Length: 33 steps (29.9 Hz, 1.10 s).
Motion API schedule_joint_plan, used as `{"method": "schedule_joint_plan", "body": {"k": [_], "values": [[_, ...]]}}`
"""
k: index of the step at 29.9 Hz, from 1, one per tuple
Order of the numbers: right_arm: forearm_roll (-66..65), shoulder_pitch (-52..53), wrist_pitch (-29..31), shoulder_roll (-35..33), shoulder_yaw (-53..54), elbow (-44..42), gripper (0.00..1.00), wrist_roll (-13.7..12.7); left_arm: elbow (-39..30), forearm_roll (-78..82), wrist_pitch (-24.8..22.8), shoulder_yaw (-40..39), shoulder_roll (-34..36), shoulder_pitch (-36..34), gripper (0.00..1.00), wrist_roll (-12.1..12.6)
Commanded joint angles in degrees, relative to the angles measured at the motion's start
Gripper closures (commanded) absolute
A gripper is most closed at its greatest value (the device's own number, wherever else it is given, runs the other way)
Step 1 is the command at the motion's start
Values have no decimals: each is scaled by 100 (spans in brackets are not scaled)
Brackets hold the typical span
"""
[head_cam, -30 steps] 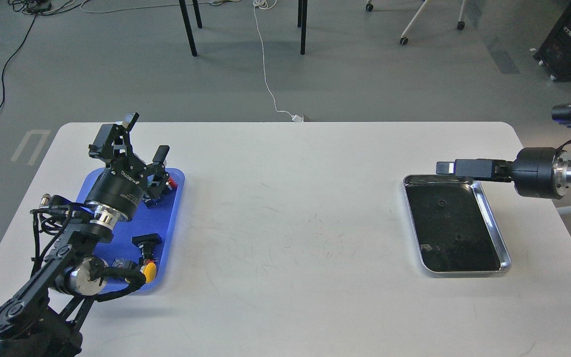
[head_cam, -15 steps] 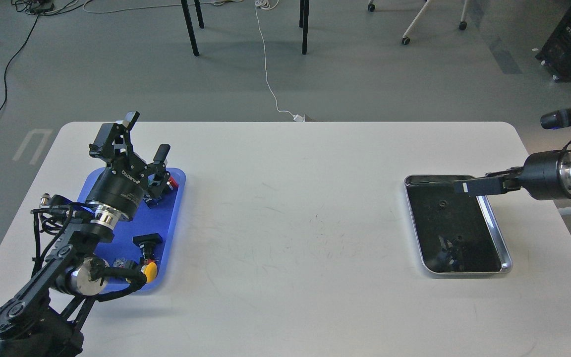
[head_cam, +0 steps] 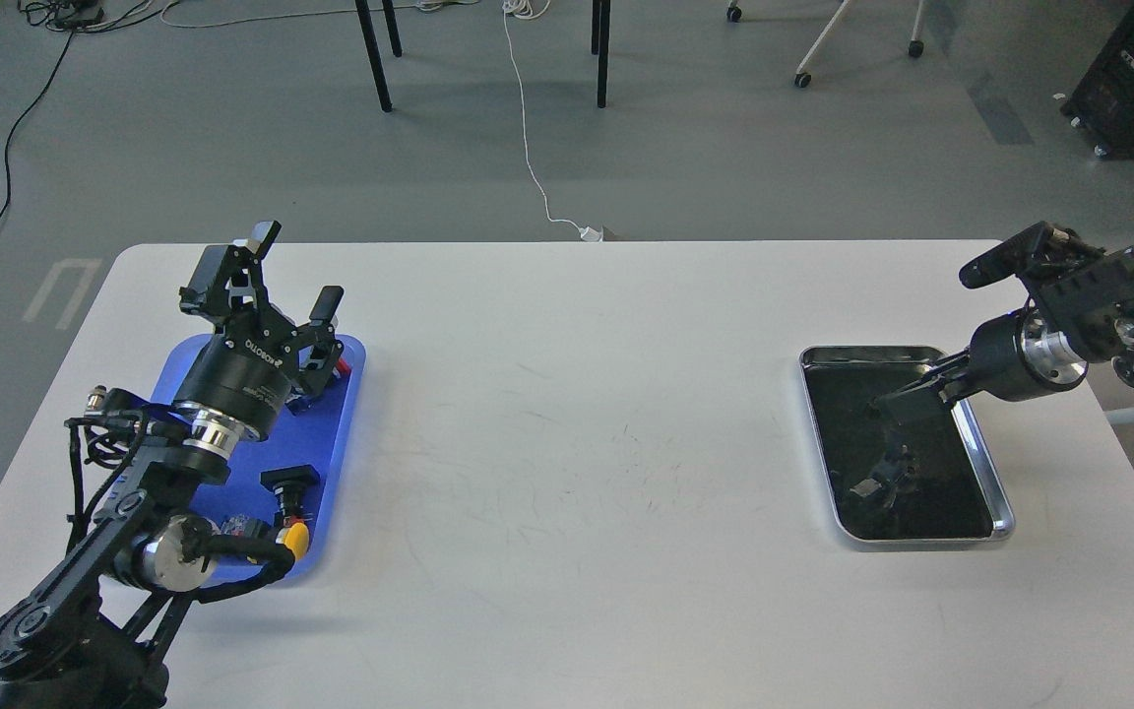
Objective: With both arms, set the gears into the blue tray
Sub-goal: 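Lower the right gripper and grasp the small black gear in the metal tray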
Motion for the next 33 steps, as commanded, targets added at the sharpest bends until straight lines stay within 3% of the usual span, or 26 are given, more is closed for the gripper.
{"method": "schedule_joint_plan", "body": {"k": [1,15,33], "values": [[20,-39,-30,112,-12,-102,4,2,-1,-1,-1,6,-17,1,2,-3],[64,-460,-109,736,-12,-928,8,2,-1,-1,-1,6,-43,10,2,-3],[90,-724,-127,929,-56,-1403,49,2,-1,-1,-1,-3,1,36,2,-12]]}}
